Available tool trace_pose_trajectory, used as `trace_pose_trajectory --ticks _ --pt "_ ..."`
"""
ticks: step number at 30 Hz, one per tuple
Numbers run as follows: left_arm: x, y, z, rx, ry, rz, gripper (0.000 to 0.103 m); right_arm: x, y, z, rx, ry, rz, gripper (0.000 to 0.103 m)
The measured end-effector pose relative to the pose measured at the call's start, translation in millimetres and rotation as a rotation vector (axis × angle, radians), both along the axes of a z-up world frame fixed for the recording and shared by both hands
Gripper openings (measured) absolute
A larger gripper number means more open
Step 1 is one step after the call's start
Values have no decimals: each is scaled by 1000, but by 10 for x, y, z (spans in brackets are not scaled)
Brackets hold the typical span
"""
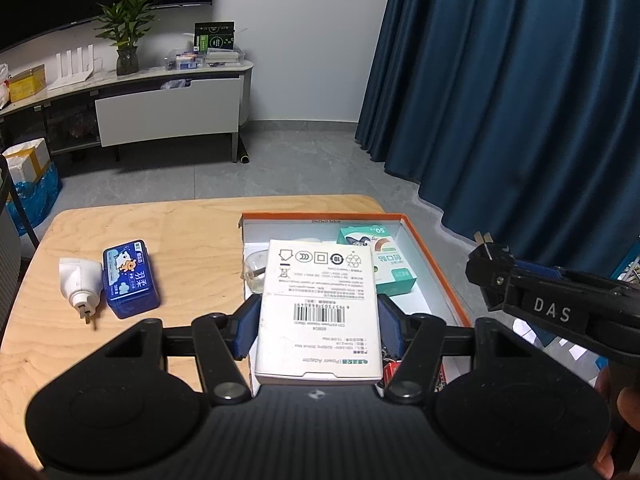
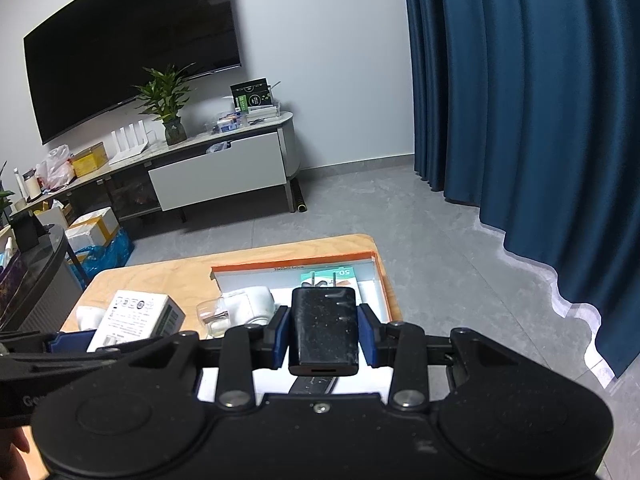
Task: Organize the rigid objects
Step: 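Carry the white box and black charger over the white tray, then lower the white box with left tool while right tool lowers the black charger into the tray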
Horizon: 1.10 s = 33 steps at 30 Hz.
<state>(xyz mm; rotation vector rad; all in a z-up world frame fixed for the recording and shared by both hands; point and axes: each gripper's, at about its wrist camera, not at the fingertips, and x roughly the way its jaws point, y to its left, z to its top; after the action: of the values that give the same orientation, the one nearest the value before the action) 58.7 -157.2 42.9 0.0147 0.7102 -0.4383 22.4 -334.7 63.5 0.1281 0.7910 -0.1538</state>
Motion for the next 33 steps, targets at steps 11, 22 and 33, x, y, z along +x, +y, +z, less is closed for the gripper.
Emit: trace_pose_trajectory --ticks 11,22,33 --pt "-3 -3 1 1 -4 2 61 18 1 -6 -2 0 10 44" --pt "-12 -5 -5 1 -8 -4 61 5 17 -4 -6 0 16 44" --pt "2 -25 -30 11 1 -7 61 18 34 -12 -8 10 18 44"
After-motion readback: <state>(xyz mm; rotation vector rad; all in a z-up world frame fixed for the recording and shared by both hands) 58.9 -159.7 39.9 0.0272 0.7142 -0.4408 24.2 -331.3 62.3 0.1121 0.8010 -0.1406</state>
